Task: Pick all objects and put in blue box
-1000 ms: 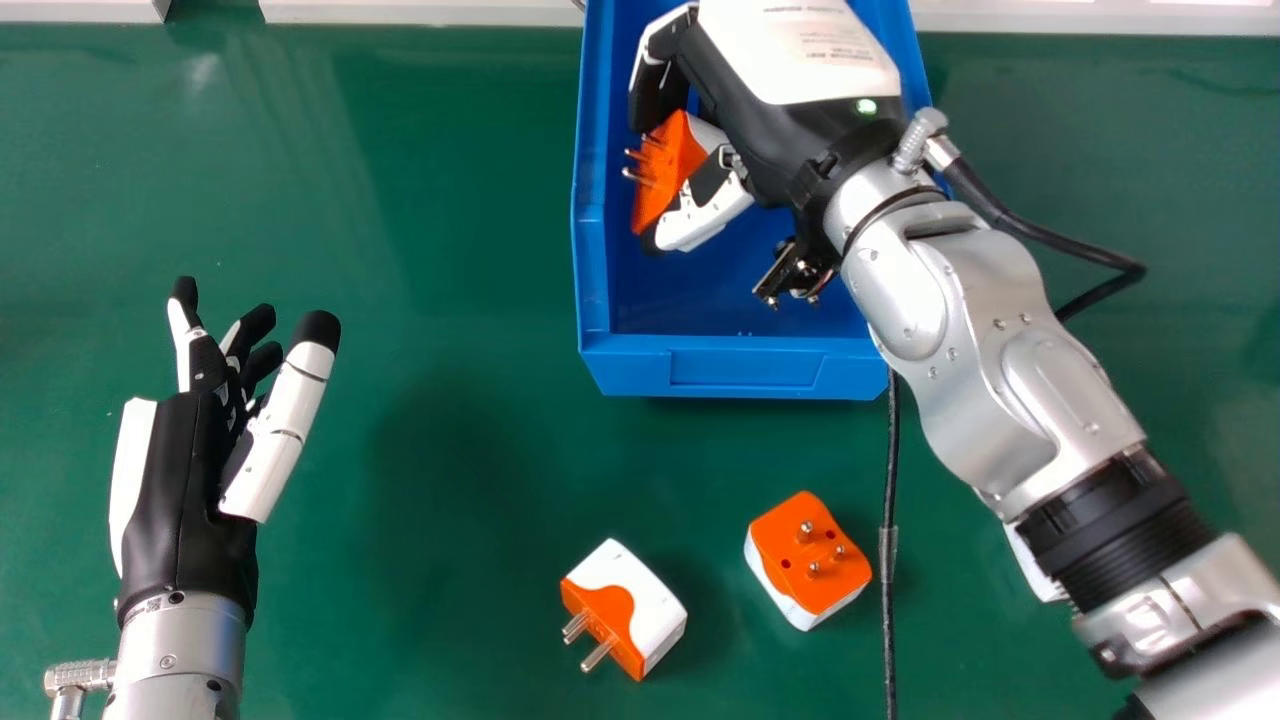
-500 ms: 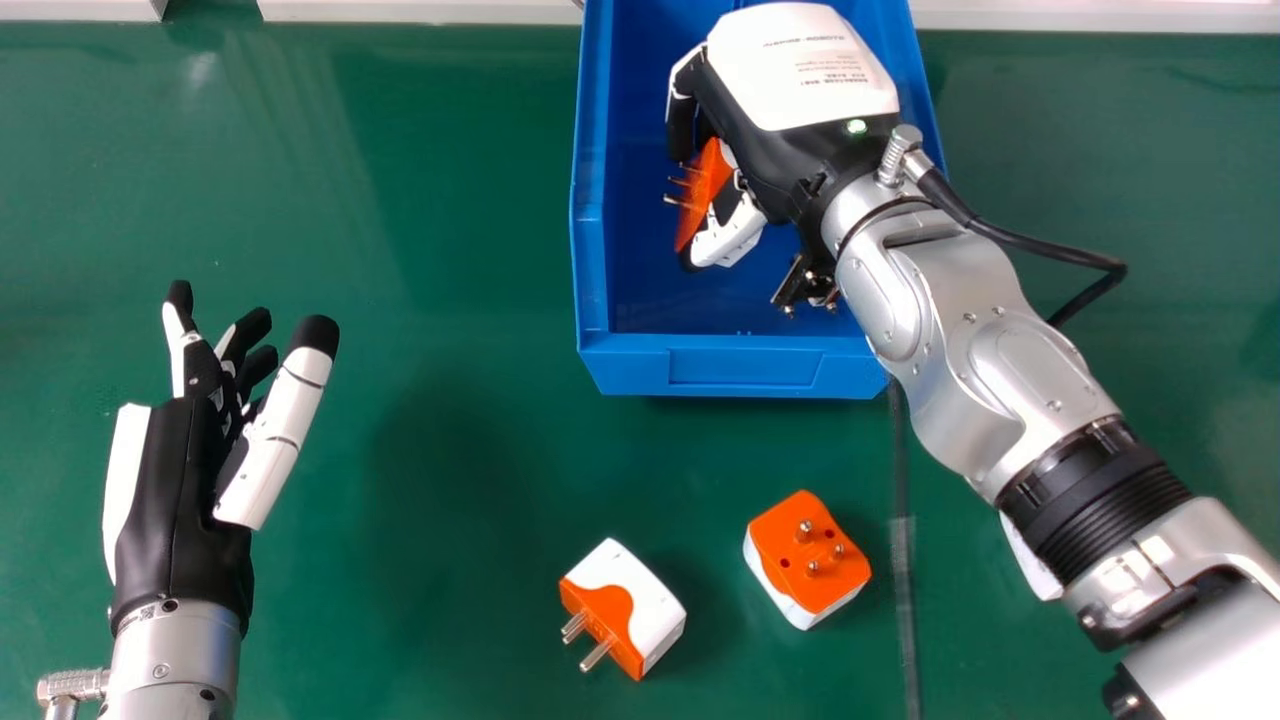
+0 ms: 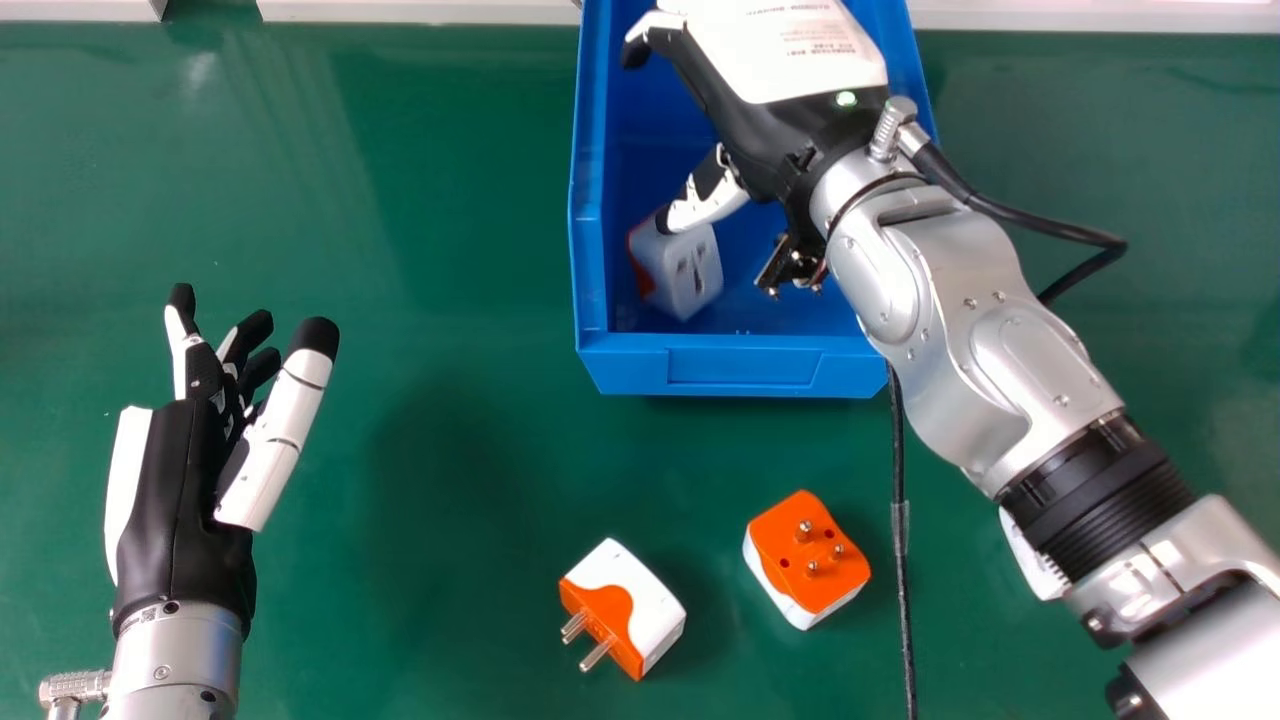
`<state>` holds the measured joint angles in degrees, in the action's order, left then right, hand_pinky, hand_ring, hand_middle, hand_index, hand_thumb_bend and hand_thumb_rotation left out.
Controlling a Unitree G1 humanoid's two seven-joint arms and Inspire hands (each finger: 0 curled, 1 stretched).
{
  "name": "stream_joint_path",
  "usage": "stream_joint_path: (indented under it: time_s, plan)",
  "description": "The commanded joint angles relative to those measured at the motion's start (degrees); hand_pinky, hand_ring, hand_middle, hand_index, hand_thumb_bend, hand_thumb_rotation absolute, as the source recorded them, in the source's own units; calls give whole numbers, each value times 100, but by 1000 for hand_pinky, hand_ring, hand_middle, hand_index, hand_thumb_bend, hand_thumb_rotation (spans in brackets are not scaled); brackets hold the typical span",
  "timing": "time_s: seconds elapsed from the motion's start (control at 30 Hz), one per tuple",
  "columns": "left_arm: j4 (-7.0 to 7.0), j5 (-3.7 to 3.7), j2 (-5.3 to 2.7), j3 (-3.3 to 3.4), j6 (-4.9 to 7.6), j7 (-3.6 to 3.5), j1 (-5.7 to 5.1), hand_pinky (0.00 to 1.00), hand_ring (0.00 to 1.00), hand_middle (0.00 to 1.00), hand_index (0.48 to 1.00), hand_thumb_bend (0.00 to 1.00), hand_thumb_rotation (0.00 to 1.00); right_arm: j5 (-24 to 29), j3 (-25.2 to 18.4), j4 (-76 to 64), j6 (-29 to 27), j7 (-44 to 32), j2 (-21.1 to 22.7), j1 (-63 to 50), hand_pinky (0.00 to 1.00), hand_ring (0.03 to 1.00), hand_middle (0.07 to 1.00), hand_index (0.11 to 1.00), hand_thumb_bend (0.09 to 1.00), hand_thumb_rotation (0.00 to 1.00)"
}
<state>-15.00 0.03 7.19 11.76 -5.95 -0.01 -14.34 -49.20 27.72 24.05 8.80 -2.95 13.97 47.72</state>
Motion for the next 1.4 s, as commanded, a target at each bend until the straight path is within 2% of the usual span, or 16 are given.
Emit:
stream_joint_path:
  time_s: [0.0,0.2,0.33,0.63,0.8,0.93,1.07,1.17,1.37]
  plan:
    - [-127,-4,-11,-5,67,15,34,898,941,950,920,652,697,29,-94,-369,-7,-45,85,-26,995,1000,1000,1000,679,37]
    - [-92,43,8,-39,54,31,81,901,942,951,925,657,700,-57,-141,-1168,105,-227,279,-446,977,1000,1000,1000,675,3]
    - [-61,34,24,-28,51,26,101,901,942,952,926,648,697,-152,-231,-2089,350,-376,380,-1138,954,1000,1000,997,662,0]
    - [-5,5,69,28,9,-3,173,903,945,958,928,632,691,-787,-295,-4154,854,-335,441,-3177,896,980,1000,966,652,16]
    - [-82,20,78,29,-59,0,168,902,945,958,927,657,698,-976,-310,-4989,906,-371,360,-4238,927,990,1000,975,616,27]
    - [-166,26,78,20,-116,-2,150,903,945,958,928,659,692,-1225,-290,-5433,834,-229,329,-4960,913,987,1000,975,616,29]
    - [-155,7,80,45,-133,0,162,901,944,958,927,652,687,-1444,-293,-5779,682,-14,316,-5694,924,974,1000,966,610,28]
    - [-144,-9,78,57,-159,-3,181,900,944,957,926,652,684,-1593,-321,-6059,585,119,294,-6263,955,994,1000,982,568,81]
    - [-231,-8,96,74,-250,-29,173,901,945,958,927,634,677,-1283,-676,-6343,23,867,296,-7247,985,1000,1000,1000,569,79]
